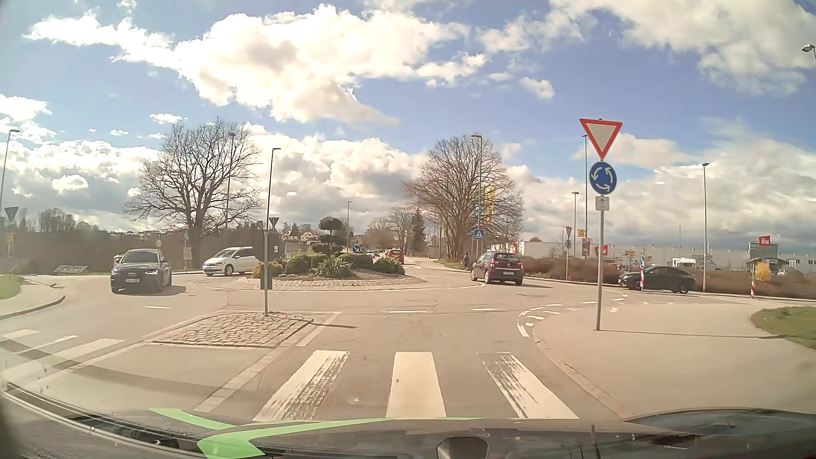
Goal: Follow the waypoints while adhering to traffic rules and regulations
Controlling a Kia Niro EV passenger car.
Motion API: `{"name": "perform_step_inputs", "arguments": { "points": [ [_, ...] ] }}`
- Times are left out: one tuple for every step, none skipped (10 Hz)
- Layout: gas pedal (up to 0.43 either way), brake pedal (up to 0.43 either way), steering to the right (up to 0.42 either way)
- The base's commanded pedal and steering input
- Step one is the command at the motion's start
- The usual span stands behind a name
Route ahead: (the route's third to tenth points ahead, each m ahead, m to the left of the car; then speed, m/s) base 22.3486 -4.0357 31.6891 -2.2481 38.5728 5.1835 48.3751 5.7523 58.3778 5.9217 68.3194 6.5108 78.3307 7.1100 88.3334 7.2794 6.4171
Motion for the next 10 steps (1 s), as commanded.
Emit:
{"name": "perform_step_inputs", "arguments": {
  "points": [
    [0.0, 0.0, 0.0],
    [0.0, 0.0, 0.0],
    [0.0, 0.012, 0.0],
    [0.0, 0.128, 0.0],
    [0.0, 0.213, 0.0],
    [0.0, 0.226, 0.001],
    [0.0, 0.226, 0.001],
    [0.0, 0.232, 0.001],
    [0.0, 0.244, 0.004],
    [0.0, 0.256, 0.012]
  ]
}}
